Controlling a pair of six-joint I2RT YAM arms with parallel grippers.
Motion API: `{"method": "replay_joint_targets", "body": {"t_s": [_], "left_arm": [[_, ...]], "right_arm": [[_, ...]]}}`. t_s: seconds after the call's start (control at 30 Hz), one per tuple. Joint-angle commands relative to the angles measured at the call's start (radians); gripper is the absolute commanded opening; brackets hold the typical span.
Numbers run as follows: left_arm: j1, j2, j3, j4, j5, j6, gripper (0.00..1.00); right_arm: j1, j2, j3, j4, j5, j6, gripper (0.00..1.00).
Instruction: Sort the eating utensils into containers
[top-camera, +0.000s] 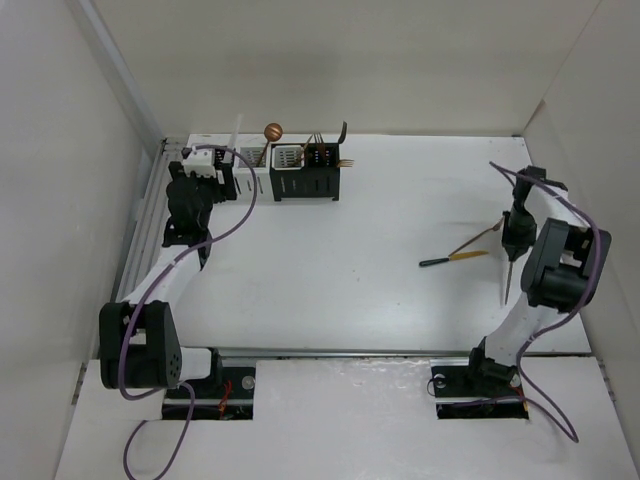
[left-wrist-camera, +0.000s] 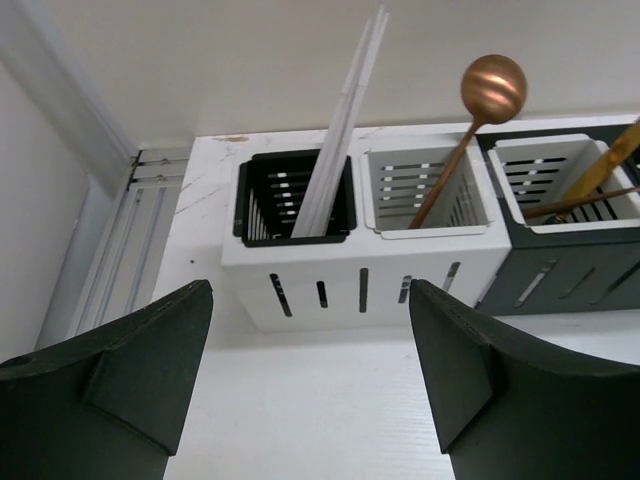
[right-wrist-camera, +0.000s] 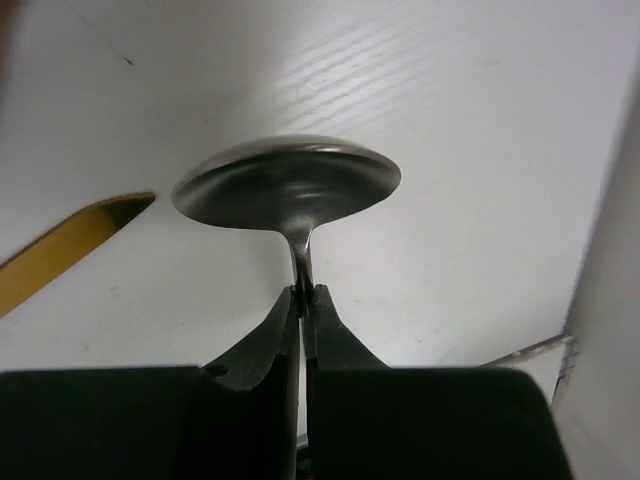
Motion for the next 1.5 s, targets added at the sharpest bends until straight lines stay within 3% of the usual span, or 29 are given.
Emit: {"method": "replay_joint_targets", "body": {"t_s": [0.0, 0.1, 0.2, 0.33, 0.5, 0.7, 0.97, 1.17, 1.23, 1.27, 1.4, 1.47], "left_arm": [[0.005, -0.030, 0.074, -0.042, 0.109, 0.005, 0.77], [0.005, -0.042, 0.098, -0.097, 0.210, 0.015, 0.77], [0.005, -0.051, 0.114, -0.166, 0.321, 0.037, 0.76], [0.005, -0.073, 0.166, -0.253, 0.552, 0.051, 0.76], [-0.004, -0.106, 0.215, -0.313, 0.836, 0.062, 0.78], [-0.014, -0.151, 0.226, -0.313, 0.979, 0.015, 0.83], [-0.037, -0.171, 0.195, -0.301, 0.915, 0.005, 0.83], [-0.037, -0.171, 0.195, -0.281, 0.838, 0.044, 0.84], [-0.037, -0.171, 0.195, -0.260, 0.813, 0.032, 0.78], [-0.037, -0.171, 0.184, -0.260, 0.813, 0.032, 0.69], [-0.037, -0.182, 0.174, -0.217, 0.778, 0.010, 0.52], [-0.037, -0.182, 0.174, -0.188, 0.778, -0.001, 0.52]], "right_arm": [[-0.006, -0.207, 0.096, 0.064, 0.076, 0.041, 0.00], [0.060, -0.340, 0.156, 0.110, 0.067, 0.041, 0.00], [0.243, -0.415, 0.203, 0.183, 0.064, 0.041, 0.00], [0.497, -0.436, 0.233, 0.384, -0.068, 0.098, 0.00], [0.765, -0.345, 0.294, 0.732, -0.272, 0.138, 0.00], [0.926, -0.138, 0.486, 0.795, -0.445, 0.138, 0.00], [1.080, -0.032, 0.619, 0.874, -0.574, 0.167, 0.00], [1.115, -0.012, 0.619, 0.920, -0.610, 0.189, 0.00], [1.124, -0.003, 0.619, 0.920, -0.610, 0.189, 0.00], [1.124, -0.003, 0.607, 0.920, -0.610, 0.189, 0.00], [1.124, -0.003, 0.598, 0.920, -0.599, 0.189, 0.00], [1.124, -0.003, 0.598, 0.920, -0.599, 0.189, 0.00]]}}
